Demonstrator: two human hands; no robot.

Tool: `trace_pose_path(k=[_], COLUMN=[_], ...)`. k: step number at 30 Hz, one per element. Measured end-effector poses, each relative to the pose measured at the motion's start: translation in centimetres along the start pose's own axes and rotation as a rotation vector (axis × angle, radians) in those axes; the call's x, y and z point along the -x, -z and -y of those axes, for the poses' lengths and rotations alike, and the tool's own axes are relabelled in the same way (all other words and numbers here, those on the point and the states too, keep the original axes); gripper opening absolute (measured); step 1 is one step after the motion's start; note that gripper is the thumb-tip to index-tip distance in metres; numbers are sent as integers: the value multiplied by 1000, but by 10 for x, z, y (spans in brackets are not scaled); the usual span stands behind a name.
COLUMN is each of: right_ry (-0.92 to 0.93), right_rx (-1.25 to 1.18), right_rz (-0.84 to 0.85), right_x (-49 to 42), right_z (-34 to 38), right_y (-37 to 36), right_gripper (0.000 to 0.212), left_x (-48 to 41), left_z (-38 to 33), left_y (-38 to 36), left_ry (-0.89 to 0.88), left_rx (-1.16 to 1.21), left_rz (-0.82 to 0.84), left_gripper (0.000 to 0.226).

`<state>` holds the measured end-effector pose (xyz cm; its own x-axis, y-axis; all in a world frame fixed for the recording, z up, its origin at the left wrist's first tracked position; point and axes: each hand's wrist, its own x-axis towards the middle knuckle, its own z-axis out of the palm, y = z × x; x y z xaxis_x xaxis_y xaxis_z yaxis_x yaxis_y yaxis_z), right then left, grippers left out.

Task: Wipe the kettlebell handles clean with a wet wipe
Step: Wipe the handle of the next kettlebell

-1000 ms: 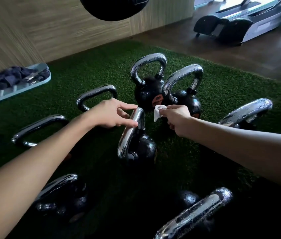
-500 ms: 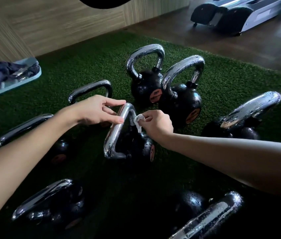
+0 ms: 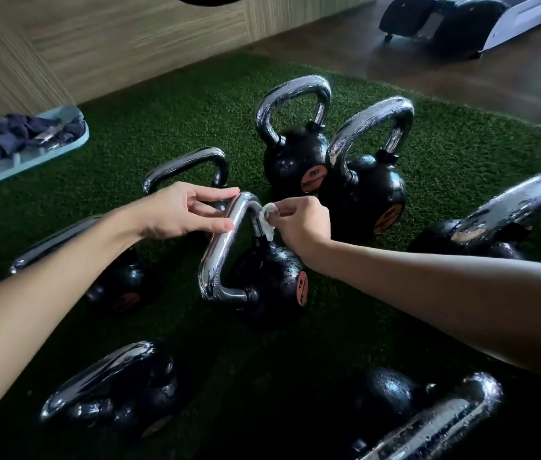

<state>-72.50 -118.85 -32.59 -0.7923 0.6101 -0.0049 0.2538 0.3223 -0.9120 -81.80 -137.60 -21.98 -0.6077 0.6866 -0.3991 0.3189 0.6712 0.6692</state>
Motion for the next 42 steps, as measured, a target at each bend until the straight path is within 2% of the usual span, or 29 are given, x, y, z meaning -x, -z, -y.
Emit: trace_pose_path(k=[5,9,15,21,27,31,37,42], right_ry=[118,213,159,194,163,172,188,294], right_rx=[-91,-72,-89,-109,-131,-108,-141,-51], right_rz=[-70,-1,-97,98,35,123,100,245], right_x=[1,26,6,56,43,71,66,100], right_z=[26,21,36,26,35,28,36,27], right_y=[2,-4,1,-8,-13,-22,-24,-29], right_gripper=[12,6,6,4,9,16,10,7], left_x=[1,-2,0,0,3,4,3,5], left_z=[1,6,5,12,23,30,41,42], left_y=[-3,3,0,5,9,10,12,13], left_ry=[-45,-54,-71,-59,-51,-70,-77,-65], left_rx=[30,22,24,14,47,41,64,64], left_rz=[-10,20,-1,5,25,-9,-12,-32], left_gripper=[65,70,72,68,68,64,67,66])
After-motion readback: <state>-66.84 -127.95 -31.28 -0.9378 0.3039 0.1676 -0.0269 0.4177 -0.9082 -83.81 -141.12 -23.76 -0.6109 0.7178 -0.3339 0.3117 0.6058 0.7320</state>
